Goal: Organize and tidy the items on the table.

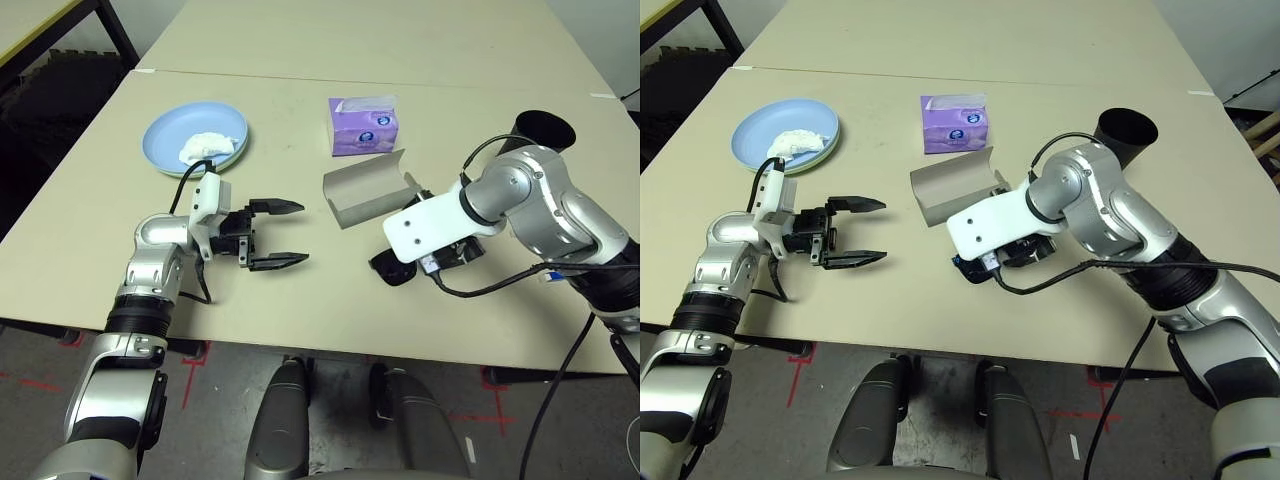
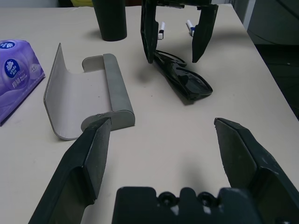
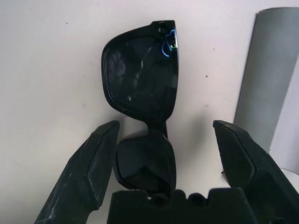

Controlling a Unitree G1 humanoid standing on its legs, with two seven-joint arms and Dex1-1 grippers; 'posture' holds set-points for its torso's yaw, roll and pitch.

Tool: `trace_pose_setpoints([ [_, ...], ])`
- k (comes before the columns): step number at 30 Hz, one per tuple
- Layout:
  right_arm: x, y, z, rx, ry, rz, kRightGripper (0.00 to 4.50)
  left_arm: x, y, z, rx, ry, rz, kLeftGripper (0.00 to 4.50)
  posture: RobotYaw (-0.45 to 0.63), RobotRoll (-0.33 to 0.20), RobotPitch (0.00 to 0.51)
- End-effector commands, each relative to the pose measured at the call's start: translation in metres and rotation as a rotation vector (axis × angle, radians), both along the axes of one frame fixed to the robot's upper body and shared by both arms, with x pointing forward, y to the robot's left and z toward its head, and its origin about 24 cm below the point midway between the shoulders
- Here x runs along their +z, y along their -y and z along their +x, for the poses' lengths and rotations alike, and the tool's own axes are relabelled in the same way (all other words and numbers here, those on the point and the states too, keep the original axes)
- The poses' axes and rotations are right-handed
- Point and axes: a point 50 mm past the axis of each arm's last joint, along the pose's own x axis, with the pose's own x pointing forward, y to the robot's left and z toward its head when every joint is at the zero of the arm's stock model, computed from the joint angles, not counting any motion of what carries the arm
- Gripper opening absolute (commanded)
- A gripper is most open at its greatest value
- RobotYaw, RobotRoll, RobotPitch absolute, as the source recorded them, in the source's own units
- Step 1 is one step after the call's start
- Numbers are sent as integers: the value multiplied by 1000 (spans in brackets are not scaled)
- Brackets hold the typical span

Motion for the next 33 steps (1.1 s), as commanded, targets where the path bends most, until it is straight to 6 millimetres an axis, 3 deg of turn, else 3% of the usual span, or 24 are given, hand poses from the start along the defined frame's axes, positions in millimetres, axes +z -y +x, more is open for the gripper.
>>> trace_pose_setpoints([
  [1, 0, -3, -2, 15, -5, -23, 4500, -2, -1, -3, -9, 10, 32, 4473, 252, 0, 199],
  [31, -17, -2, 5, 34, -10, -66, 4500, -3, -4, -6, 2, 4, 42, 4473, 265, 0, 200],
  [33, -18, -2, 5, 35, -11, -68, 4113, -3, -4, -6, 3, 4, 43, 4500, 266, 0, 198],
])
